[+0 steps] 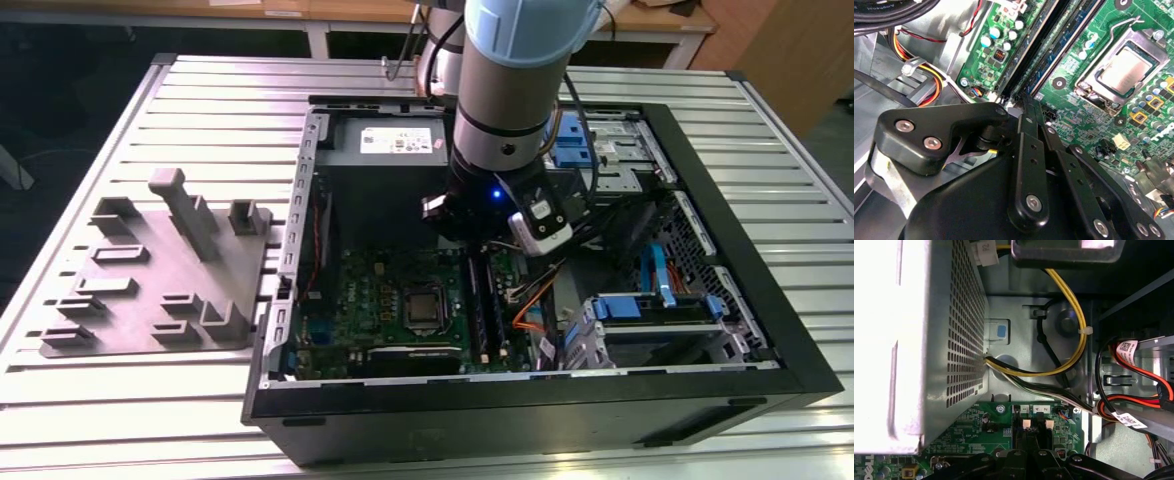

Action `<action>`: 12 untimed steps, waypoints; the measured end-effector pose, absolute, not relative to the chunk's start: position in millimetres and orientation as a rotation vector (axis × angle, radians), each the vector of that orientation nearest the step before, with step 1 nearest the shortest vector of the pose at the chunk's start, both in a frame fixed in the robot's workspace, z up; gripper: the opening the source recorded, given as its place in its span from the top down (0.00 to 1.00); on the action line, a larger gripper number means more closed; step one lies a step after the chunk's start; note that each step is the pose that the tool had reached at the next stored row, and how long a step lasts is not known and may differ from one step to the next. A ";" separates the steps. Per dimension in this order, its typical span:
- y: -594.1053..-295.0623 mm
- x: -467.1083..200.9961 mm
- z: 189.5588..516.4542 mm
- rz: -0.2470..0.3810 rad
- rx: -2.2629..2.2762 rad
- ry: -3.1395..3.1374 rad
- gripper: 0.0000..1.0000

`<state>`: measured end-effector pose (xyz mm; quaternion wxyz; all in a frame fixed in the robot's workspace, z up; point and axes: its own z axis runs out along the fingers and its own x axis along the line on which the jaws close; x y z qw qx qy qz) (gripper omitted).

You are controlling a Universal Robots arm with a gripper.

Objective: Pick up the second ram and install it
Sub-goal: 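Press down the second ram until it locks into place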

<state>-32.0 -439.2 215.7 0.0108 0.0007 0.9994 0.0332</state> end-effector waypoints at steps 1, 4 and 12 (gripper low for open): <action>-439.2 -32.1 215.8 0.104 0.002 3.118 0.90; -439.1 -32.0 216.3 0.104 0.002 3.118 0.90; -439.2 -32.1 216.6 0.104 0.002 3.118 0.90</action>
